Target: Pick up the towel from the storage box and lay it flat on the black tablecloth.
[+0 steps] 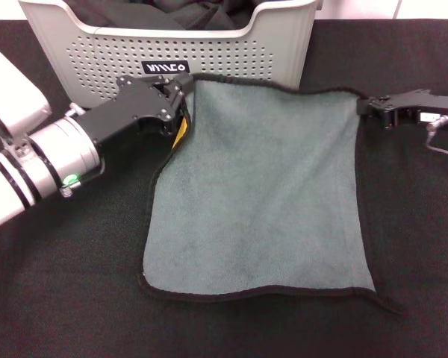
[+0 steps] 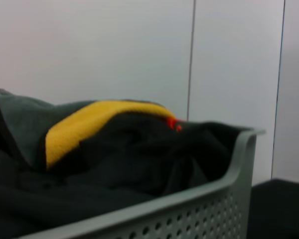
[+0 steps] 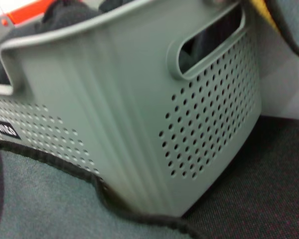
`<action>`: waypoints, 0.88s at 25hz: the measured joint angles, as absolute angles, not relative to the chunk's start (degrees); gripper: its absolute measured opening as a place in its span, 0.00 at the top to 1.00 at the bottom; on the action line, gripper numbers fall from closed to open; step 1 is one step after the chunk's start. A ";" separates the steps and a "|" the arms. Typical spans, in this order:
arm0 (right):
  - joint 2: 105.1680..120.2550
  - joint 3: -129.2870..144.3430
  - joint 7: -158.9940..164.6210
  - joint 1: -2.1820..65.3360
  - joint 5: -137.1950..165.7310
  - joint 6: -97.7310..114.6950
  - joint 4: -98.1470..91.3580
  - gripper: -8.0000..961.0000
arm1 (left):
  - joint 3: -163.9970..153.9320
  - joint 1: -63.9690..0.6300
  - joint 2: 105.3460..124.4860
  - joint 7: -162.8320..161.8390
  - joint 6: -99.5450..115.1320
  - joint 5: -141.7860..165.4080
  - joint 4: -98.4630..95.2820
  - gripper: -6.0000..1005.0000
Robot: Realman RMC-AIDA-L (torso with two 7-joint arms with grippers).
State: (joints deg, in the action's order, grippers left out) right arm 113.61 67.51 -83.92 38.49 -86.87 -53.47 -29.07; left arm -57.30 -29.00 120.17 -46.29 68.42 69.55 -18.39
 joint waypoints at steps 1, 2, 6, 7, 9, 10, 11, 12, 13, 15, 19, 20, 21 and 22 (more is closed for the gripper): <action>113.74 67.51 -83.70 39.12 -86.16 -52.88 -28.58 0.90 | -57.40 -29.24 120.26 -44.95 67.81 69.54 -17.83 0.97; 113.83 67.51 -83.55 39.61 -85.66 -52.55 -28.19 0.90 | -57.48 -29.49 120.34 -43.79 67.38 69.55 -17.21 0.97; 114.50 67.50 -83.33 40.67 -84.29 -51.39 -27.40 0.90 | -57.49 -30.67 120.44 -39.43 65.74 69.53 -14.66 0.97; 114.67 67.50 -83.33 40.71 -84.16 -51.04 -27.43 0.90 | -57.43 -30.75 120.48 -38.72 65.42 69.53 -14.35 0.97; 114.79 67.45 -83.33 40.69 -84.07 -50.69 -27.72 0.90 | -57.25 -30.77 120.57 -37.57 64.64 69.51 -13.94 0.96; 114.81 67.39 -83.32 40.58 -84.07 -50.68 -27.84 0.90 | -57.22 -30.77 120.58 -37.39 64.40 69.44 -13.86 0.96; 114.82 67.31 -83.32 40.48 -84.06 -50.68 -27.85 0.89 | -57.21 -30.79 120.58 -37.34 64.10 69.14 -13.86 0.96; 114.82 67.22 -83.31 40.40 -84.06 -50.67 -27.85 0.89 | -57.22 -30.78 120.59 -37.36 63.79 68.72 -13.83 0.96; 114.82 67.13 -83.32 40.29 -84.06 -50.66 -27.80 0.89 | -57.23 -30.69 120.59 -37.50 63.36 67.54 -13.83 0.96; 114.73 67.00 -83.40 39.81 -84.08 -50.61 -27.72 0.89 | -57.24 -30.41 120.59 -37.67 63.07 65.74 -13.81 0.95; 114.73 66.98 -83.76 37.40 -84.51 -49.89 -29.72 0.89 | -57.24 -29.46 120.51 -37.78 63.01 61.82 -13.79 0.88; 114.85 66.97 -83.81 36.60 -84.54 -49.65 -30.59 0.89 | -57.24 -29.16 120.47 -37.90 63.02 61.11 -13.79 0.87; 115.04 66.97 -83.84 35.38 -84.50 -49.59 -32.24 0.89 | -57.25 -28.96 120.46 -38.03 63.05 60.76 -13.79 0.85; 115.18 66.97 -83.86 34.49 -84.41 -49.58 -33.40 0.88 | -57.27 -28.73 120.43 -38.15 63.14 60.59 -13.78 0.84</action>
